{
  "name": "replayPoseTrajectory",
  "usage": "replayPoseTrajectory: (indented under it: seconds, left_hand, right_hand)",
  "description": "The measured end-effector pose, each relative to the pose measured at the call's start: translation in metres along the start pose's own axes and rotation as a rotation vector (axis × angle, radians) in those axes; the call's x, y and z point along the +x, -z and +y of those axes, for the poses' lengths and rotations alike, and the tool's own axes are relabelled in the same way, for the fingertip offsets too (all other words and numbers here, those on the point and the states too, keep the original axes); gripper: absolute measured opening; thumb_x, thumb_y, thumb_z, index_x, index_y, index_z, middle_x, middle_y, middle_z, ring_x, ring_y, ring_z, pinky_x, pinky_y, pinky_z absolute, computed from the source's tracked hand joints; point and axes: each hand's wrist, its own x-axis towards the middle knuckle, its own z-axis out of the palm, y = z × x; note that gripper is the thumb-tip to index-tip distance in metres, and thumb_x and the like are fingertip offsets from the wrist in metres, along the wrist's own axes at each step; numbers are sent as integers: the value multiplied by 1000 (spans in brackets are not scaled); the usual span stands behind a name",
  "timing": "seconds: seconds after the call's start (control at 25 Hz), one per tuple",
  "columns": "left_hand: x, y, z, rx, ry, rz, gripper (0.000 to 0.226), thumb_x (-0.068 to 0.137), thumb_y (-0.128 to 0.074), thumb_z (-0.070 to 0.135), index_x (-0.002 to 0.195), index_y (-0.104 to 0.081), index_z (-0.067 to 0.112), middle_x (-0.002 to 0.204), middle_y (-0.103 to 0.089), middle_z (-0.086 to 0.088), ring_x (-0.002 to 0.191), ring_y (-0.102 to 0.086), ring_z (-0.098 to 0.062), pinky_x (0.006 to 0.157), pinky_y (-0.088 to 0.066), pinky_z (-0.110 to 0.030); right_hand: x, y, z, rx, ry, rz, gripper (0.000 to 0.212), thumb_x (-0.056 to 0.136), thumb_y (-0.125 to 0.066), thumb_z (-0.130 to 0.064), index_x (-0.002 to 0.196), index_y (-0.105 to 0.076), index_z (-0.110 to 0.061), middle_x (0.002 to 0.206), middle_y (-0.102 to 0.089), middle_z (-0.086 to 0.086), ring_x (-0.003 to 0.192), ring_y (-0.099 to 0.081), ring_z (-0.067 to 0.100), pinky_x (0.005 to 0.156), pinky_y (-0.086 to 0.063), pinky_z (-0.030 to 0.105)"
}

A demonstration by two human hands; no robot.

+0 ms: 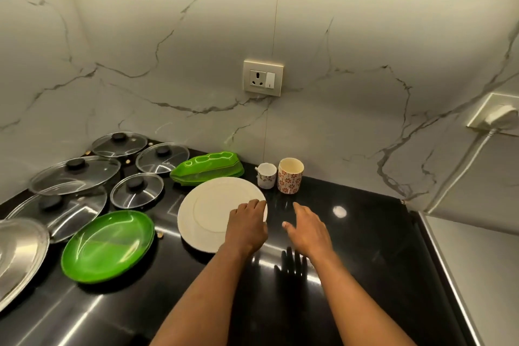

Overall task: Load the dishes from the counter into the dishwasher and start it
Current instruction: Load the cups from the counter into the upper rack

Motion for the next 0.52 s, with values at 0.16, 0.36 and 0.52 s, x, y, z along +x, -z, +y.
replayPoseTrajectory:
  seconds: [0.16, 0.36, 0.52]
  left_hand:
    - [63, 7, -35, 21, 22, 4, 55, 97, -48, 34, 149, -34, 22, 151, -40, 1, 135, -39, -25, 107, -32, -39]
    - [123, 11, -57, 22, 38, 12, 44, 96, -52, 37, 138, -49, 22, 136, -56, -1, 128, -45, -27, 100, -33, -38]
    - [166, 4, -68, 12, 70, -59, 38, 93, -57, 39, 127, -56, 23, 127, -61, -3, 123, -47, -29, 96, -34, -38]
  right_hand:
    - [51, -12, -30, 98, -69, 4, 60, 95, -57, -34, 149, -32, -23, 149, -43, 3, 134, -43, 24, 105, -42, 39]
    - [101, -28, -47, 165, -194, 96, 42, 96, -57, -30, 137, -51, -21, 132, -58, 6, 117, -57, 27, 90, -51, 39]
    - [136, -44, -48, 211, -287, 138, 31, 94, -59, -28, 123, -61, -17, 118, -65, 6, 106, -62, 27, 79, -52, 35]
